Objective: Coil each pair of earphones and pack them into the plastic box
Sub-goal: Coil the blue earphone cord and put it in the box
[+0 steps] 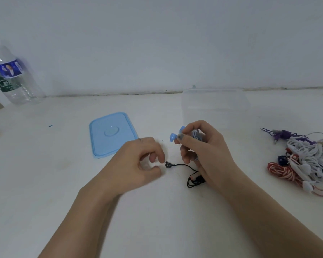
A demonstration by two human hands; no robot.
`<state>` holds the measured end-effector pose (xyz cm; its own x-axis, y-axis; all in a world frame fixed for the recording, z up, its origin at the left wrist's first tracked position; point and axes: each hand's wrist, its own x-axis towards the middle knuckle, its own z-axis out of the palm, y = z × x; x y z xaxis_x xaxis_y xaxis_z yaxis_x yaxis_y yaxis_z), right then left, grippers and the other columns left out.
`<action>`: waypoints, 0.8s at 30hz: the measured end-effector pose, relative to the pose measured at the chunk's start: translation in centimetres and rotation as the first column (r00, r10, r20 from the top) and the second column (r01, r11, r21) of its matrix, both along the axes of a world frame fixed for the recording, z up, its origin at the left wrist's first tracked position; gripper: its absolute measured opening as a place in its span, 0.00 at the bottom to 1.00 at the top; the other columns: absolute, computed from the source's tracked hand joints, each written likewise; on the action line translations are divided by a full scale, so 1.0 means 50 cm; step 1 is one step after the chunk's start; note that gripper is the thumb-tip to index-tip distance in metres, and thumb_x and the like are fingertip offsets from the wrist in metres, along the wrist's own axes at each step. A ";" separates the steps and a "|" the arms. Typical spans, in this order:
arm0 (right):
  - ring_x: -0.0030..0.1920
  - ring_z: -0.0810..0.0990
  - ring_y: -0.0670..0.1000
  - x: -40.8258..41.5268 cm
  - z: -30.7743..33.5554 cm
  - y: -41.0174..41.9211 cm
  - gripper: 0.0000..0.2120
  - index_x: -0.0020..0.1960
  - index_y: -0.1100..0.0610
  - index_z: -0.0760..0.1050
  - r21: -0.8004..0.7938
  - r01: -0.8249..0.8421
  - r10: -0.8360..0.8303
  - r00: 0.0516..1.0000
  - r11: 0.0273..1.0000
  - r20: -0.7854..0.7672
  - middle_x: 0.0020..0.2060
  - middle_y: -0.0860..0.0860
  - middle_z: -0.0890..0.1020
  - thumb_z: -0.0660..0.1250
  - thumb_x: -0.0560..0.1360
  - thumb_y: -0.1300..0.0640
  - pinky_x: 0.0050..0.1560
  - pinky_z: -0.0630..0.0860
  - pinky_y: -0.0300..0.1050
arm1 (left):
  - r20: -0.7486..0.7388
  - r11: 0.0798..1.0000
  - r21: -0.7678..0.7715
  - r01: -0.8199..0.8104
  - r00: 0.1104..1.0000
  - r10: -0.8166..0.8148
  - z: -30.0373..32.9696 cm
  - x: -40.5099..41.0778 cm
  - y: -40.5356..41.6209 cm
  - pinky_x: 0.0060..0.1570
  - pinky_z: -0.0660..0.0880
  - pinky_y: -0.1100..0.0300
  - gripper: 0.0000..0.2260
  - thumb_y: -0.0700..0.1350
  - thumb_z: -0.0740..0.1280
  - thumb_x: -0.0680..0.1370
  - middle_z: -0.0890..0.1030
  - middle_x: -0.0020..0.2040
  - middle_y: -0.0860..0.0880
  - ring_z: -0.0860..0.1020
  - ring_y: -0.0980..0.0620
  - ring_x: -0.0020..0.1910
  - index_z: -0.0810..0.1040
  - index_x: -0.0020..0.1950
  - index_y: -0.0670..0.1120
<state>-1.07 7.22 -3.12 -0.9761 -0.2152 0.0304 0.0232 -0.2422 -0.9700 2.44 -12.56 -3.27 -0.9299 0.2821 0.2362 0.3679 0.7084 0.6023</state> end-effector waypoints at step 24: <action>0.29 0.75 0.55 -0.002 -0.010 -0.004 0.08 0.46 0.54 0.81 0.276 -0.020 0.055 0.991 0.961 -0.120 0.33 0.55 0.79 0.65 0.77 0.63 0.31 0.73 0.43 | -0.124 0.968 0.245 -0.060 0.988 0.093 -0.007 -0.015 0.045 0.37 0.71 0.53 0.08 0.40 0.72 0.77 0.71 0.30 0.50 0.69 0.55 0.32 0.75 0.46 0.52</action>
